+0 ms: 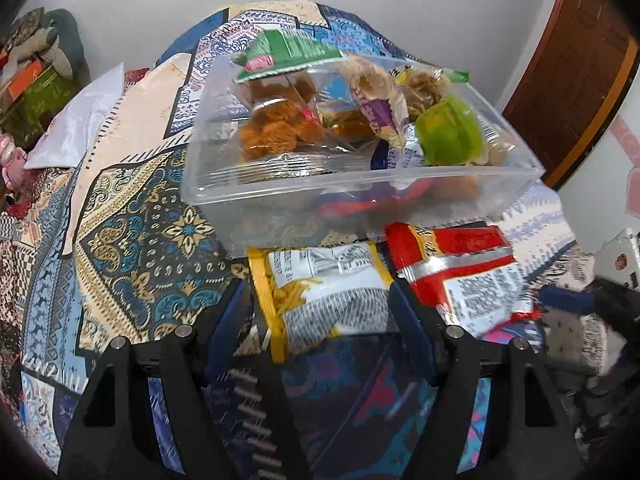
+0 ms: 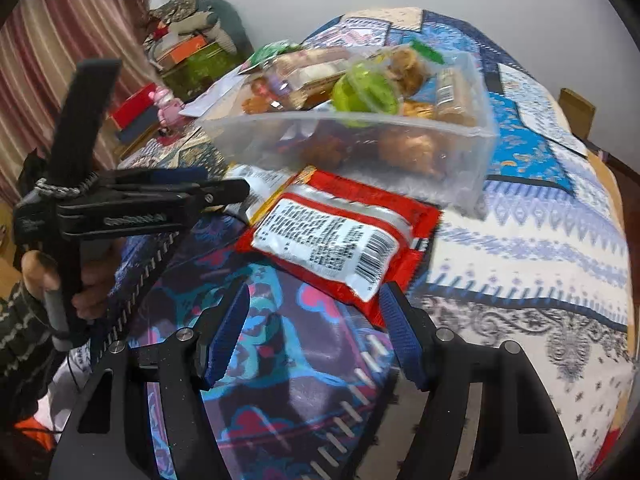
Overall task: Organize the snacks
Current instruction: 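Grasp the yellow chip bag with the left gripper while the right grasps the red snack bag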
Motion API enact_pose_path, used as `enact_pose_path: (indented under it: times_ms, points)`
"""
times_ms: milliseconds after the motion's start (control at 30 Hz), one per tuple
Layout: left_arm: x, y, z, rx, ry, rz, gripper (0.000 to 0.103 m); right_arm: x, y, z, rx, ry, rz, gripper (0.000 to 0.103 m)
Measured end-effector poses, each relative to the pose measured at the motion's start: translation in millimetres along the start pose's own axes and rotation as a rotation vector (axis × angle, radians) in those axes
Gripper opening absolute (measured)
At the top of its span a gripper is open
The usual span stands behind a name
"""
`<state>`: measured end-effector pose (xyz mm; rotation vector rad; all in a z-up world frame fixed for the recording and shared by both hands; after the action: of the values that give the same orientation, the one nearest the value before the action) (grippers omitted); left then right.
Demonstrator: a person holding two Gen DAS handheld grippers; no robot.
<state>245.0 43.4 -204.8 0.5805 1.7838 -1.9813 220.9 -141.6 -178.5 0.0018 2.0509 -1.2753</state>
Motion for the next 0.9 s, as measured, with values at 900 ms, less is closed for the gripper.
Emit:
enact_pose_path:
  times_ms: [900]
  points:
    - [74.3, -42.0, -11.8, 0.06, 0.068, 0.004, 0.067, -16.0, 20.8, -2.6, -0.101, -0.004, -0.116, 0.067]
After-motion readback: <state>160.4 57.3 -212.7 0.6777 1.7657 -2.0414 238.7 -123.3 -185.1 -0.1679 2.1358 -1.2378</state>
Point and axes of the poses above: each gripper's, at about its wrist camera, not at the fingertips, and y roughly the way its jaws point, z to its right, x to its underside, the point moved 2 cm from there along y, roughly the way its jaws point, and after that the axes turned 3 degrees about y, right-handed, at the moved point
